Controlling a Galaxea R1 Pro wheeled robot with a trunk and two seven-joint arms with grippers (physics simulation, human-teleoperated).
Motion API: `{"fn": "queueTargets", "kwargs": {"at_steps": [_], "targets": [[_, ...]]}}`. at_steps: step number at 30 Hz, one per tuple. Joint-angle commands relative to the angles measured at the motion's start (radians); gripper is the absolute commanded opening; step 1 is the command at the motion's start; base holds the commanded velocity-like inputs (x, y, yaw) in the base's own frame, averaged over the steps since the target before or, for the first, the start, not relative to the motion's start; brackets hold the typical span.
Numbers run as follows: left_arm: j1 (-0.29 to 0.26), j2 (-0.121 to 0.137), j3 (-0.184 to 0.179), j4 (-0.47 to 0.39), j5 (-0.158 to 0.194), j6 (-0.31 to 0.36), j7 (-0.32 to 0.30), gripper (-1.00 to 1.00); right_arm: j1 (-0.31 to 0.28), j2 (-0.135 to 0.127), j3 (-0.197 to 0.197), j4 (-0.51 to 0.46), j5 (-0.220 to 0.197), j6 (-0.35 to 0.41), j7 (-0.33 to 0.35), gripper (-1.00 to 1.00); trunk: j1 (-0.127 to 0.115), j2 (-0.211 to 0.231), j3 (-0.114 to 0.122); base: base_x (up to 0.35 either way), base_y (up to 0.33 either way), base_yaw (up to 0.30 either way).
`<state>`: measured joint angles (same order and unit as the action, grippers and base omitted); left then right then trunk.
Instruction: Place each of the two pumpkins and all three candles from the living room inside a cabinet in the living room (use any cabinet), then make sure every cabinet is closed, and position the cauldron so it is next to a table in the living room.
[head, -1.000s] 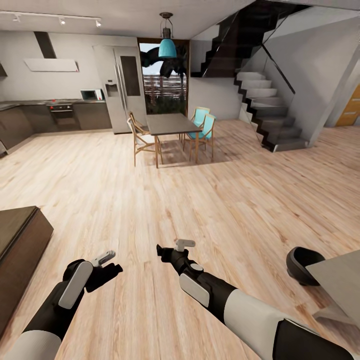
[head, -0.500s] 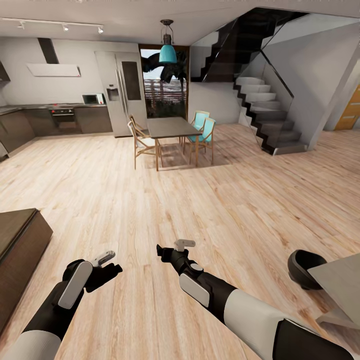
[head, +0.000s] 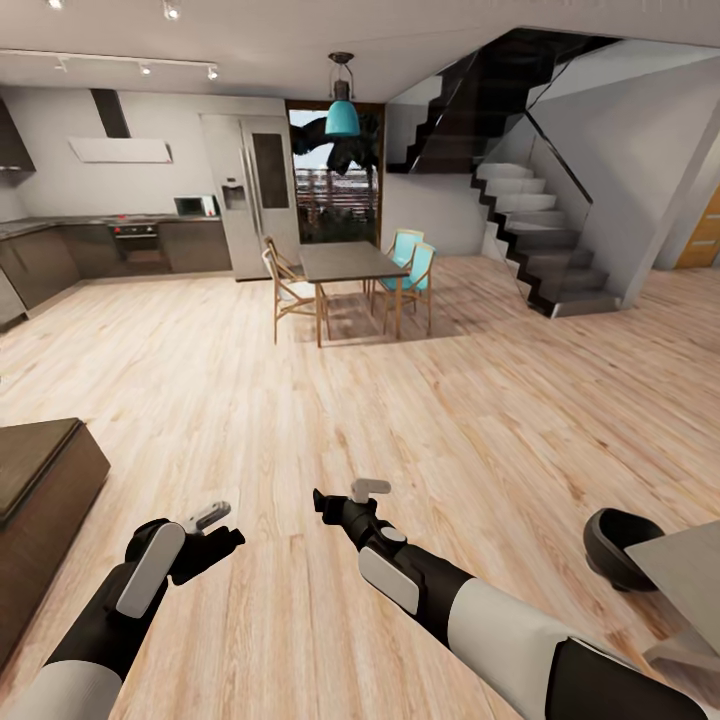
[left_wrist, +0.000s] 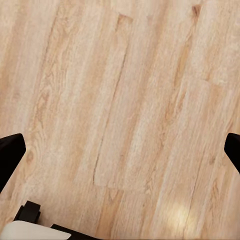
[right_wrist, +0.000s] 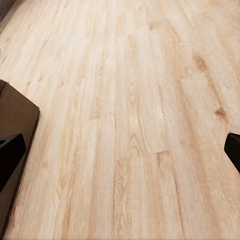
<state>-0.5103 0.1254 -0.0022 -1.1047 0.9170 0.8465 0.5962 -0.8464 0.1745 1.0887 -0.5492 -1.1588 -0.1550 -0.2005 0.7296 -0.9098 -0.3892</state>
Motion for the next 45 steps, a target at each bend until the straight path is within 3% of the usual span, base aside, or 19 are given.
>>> {"fn": "queueTargets", "kwargs": {"at_steps": [1, 45], "targets": [[-0.001, 0.0, 0.0, -0.001, 0.01, 0.002, 0.01, 1.0, -0.002, 0.0, 0.008, 0.0, -0.01, -0.008, -0.005, 1.0, 0.004, -0.008, -0.003, 0.0, 0.0, 0.062], [-0.001, 0.0, -0.002, -0.001, 0.011, 0.002, 0.01, 1.0, -0.002, 0.0, 0.008, 0.0, -0.01, -0.009, -0.005, 1.0, 0.173, -0.316, -0.073, 0.0, 0.0, 0.062]]}}
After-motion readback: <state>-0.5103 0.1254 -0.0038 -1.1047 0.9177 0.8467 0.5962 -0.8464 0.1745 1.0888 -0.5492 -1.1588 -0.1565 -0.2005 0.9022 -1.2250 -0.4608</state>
